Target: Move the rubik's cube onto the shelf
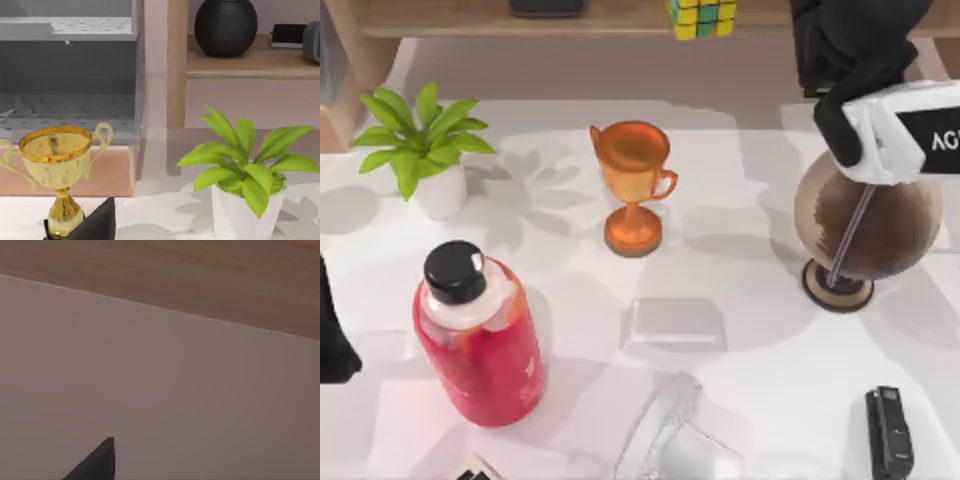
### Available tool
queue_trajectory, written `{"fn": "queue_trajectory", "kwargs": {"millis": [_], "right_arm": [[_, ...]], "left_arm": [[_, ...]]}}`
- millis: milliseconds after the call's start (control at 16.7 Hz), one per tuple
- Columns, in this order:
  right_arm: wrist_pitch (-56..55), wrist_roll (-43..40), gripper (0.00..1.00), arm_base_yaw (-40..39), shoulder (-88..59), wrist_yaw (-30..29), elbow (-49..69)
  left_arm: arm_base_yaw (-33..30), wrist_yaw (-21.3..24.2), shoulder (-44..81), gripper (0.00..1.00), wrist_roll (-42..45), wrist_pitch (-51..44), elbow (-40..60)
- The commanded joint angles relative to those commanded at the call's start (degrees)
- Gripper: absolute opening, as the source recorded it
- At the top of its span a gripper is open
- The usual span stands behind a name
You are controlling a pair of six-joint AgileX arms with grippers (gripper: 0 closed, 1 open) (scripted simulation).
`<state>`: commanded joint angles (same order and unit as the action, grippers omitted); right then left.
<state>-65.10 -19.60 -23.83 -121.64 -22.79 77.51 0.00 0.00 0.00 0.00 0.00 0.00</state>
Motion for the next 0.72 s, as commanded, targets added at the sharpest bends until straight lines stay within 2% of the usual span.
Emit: {"fn": "queue_trajectory", "kwargs": {"millis": [300, 720], "right_arm": [[-7.9, -14.7, 1.00, 15.3, 12.2, 12.1, -19.3], [-18.9, -38.0, 1.00, 44.8, 20.8, 32.6, -42.2]], "left_arm": [[0.0, 0.0, 0.0, 1.00, 0.0, 0.0, 0.0], [0.0, 0.0, 0.0, 1.00, 0.0, 0.0, 0.0]]}}
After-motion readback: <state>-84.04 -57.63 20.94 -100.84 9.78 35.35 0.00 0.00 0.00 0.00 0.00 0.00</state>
